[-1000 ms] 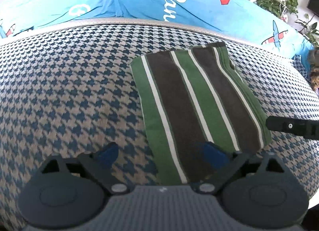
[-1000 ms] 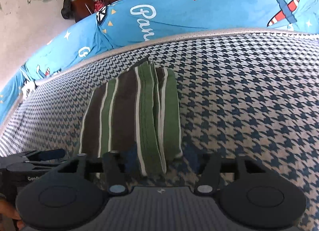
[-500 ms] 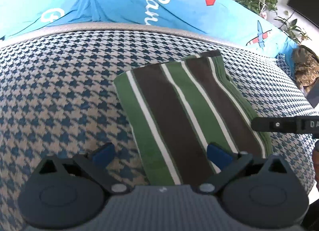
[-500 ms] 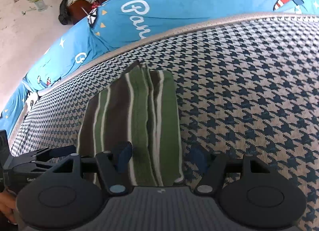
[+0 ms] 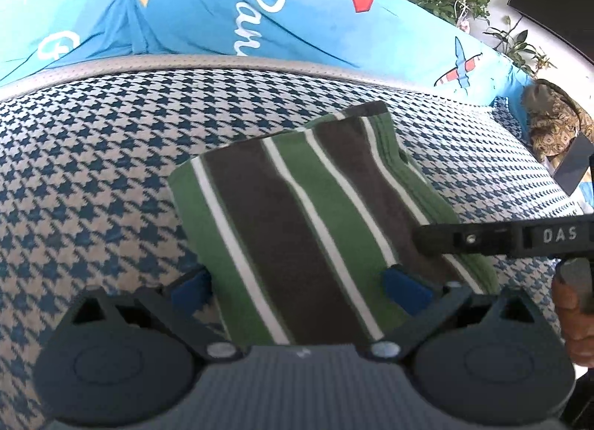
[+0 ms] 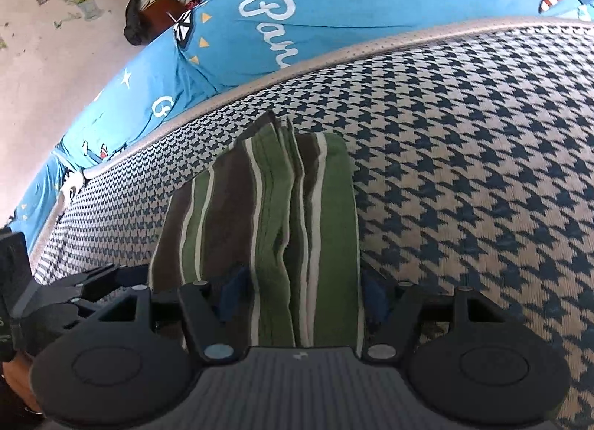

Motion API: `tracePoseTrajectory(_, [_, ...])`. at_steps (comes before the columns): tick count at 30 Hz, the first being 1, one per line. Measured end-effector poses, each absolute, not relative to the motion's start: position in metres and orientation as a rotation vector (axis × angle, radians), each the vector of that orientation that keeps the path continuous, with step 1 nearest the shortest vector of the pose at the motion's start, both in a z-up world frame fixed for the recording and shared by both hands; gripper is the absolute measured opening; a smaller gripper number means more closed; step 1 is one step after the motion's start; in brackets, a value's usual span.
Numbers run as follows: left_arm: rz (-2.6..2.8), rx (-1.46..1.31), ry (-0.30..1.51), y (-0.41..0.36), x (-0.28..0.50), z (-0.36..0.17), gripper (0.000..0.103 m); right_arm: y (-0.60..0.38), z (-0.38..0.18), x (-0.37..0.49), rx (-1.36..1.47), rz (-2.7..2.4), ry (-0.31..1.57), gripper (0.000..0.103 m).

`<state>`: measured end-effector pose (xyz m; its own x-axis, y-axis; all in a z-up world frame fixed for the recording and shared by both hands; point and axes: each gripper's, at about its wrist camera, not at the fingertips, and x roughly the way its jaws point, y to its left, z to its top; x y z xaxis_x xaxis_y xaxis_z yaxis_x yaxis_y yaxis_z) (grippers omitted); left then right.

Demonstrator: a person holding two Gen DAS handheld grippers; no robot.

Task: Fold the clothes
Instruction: 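Grasp the edge of the folded striped shirt with the right gripper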

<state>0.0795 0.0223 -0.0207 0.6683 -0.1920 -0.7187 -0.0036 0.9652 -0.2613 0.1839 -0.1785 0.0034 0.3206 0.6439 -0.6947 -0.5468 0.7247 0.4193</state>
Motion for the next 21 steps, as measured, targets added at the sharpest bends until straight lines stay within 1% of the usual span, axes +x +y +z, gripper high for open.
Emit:
tracePoseTrajectory(2, [-0.111, -0.27, 0.834, 0.023, 0.079, -0.019, 0.103, -0.179, 0.003, 0.183, 0.111, 0.789, 0.961, 0.057])
tracePoseTrajectory(3, [-0.111, -0.28, 0.834, 0.024, 0.079, -0.019, 0.103, -0.179, 0.003, 0.183, 0.109, 0.793, 0.958, 0.056])
tracePoseTrajectory(5, [-0.112, -0.305, 0.843, 0.026, 0.077, -0.017, 0.103, -0.181, 0.004, 0.181, 0.104, 0.8, 0.949, 0.047])
tracePoseTrajectory(8, [-0.123, -0.354, 0.862, 0.032, 0.072, -0.016, 0.103, -0.184, 0.006, 0.181, 0.118, 0.818, 0.936, 0.038])
tracePoseTrajectory(10, [-0.132, -0.376, 0.874, 0.035, 0.069, -0.016, 0.103, -0.188, 0.009, 0.18, 0.13, 0.825, 0.93, 0.035])
tracePoseTrajectory(13, [-0.136, -0.392, 0.88, 0.037, 0.069, -0.017, 0.103, -0.189, 0.009, 0.181, 0.133, 0.819, 0.935, 0.036])
tracePoseTrajectory(16, [-0.134, -0.393, 0.88, 0.035, 0.072, -0.018, 0.103, -0.188, 0.006, 0.184, 0.14, 0.786, 0.959, 0.04])
tracePoseTrajectory(19, [-0.132, -0.385, 0.872, 0.033, 0.075, -0.02, 0.103, -0.189, 0.003, 0.186, 0.156, 0.771, 0.973, 0.049])
tracePoseTrajectory(21, [-0.131, -0.382, 0.867, 0.032, 0.076, -0.02, 0.103, -0.189, 0.001, 0.187, 0.164, 0.767, 0.979, 0.05])
